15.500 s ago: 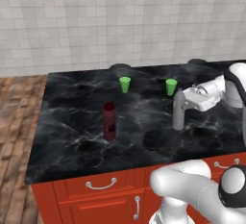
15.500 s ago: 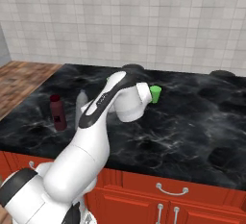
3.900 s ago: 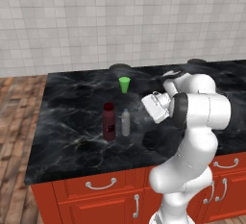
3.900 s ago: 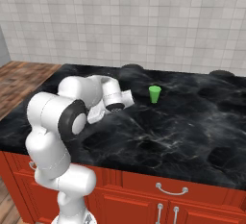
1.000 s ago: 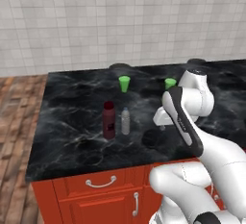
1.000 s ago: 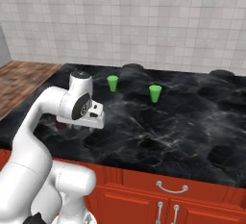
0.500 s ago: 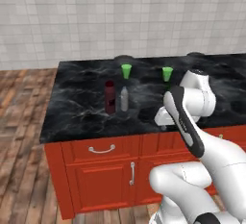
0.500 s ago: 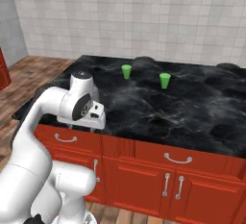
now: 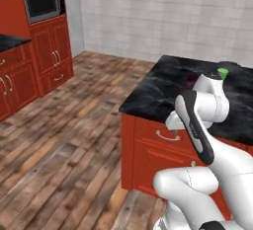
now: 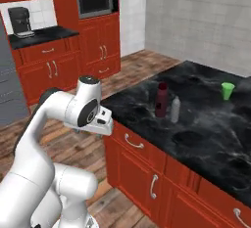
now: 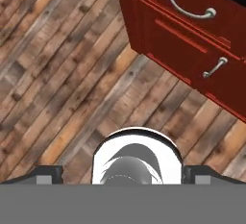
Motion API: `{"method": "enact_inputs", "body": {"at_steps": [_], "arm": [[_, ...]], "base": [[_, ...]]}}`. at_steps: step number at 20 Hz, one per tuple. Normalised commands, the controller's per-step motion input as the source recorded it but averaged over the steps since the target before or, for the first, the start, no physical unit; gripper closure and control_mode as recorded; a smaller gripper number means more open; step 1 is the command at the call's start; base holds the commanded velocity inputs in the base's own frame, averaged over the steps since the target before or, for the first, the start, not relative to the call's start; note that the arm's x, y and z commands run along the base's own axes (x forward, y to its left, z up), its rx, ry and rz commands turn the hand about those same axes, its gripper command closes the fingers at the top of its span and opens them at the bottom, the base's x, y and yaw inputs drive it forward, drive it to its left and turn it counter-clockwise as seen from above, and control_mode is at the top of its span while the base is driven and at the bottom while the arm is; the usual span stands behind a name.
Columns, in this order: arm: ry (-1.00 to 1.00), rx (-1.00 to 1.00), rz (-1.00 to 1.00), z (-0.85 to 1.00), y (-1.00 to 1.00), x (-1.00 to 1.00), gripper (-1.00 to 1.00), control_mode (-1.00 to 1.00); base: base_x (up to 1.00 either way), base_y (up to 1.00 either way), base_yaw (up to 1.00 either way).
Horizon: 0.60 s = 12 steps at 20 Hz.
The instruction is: Place the drinks on the dining counter in a tight cluster.
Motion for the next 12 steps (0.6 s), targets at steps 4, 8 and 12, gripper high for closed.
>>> {"method": "enact_inputs", "body": {"at_steps": [4,8,12], "arm": [[0.0,0.0,0.0,0.0,0.0,0.0,-1.0,1.0],[0.0,0.0,0.0,0.0,0.0,0.0,-1.0,1.0],[0.0,0.0,0.0,0.0,0.0,0.0,-1.0,1.0]], "base": [[-0.15,0.44,0.78],[-0.03,0.44,0.73],[0.0,0.37,0.74]]}}
